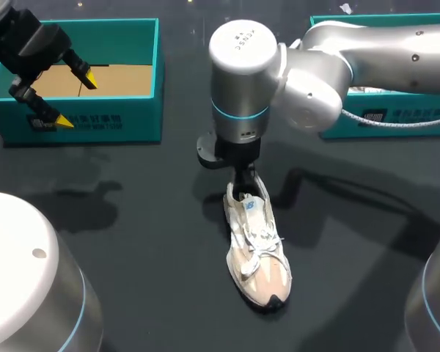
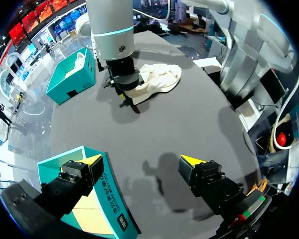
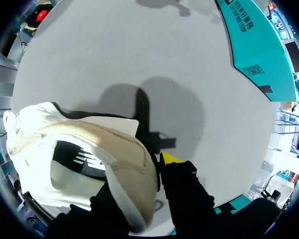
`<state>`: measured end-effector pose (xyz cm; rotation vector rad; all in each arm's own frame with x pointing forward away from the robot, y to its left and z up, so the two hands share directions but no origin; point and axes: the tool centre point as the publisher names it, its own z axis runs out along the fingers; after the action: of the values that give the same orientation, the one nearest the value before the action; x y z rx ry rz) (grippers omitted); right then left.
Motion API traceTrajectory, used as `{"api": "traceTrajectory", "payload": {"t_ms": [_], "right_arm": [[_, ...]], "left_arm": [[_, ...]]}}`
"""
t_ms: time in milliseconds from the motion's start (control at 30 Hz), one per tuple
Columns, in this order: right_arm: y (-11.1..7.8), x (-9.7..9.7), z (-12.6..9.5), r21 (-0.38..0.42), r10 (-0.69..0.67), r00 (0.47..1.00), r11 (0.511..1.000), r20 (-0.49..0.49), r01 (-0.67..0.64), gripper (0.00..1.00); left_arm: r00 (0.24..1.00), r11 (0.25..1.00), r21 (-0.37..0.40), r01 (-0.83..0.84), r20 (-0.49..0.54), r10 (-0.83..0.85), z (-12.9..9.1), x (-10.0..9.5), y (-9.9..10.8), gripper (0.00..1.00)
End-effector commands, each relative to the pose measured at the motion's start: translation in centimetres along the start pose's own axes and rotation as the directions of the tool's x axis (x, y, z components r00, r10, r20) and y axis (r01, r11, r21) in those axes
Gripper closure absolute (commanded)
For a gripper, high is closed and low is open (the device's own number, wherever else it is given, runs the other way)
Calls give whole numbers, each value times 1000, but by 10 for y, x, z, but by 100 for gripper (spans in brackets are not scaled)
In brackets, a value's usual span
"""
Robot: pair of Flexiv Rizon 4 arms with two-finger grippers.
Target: Take the shoe out of the shoebox, open the shoe tongue, remove and reinsert the insole, then place the shoe into the shoebox
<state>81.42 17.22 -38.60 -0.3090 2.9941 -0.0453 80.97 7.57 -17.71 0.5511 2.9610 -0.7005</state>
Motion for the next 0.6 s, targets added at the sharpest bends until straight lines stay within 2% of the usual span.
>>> {"api": "traceTrajectory", "payload": {"t_ms": [33,300,600], "right_arm": [[-4,5,-21,20,11,1000,1000,19,-12,100],[-30,2,-62,60,46,997,997,57,-50,100],[-61,-7,-117,53,71,992,996,102,-77,100]], "left_arm": [[1000,1000,-3,0,-2,0,0,0,0,0],[1000,1000,-3,0,-2,0,0,0,0,0],[1000,1000,-3,0,-2,0,0,0,0,0]]}}
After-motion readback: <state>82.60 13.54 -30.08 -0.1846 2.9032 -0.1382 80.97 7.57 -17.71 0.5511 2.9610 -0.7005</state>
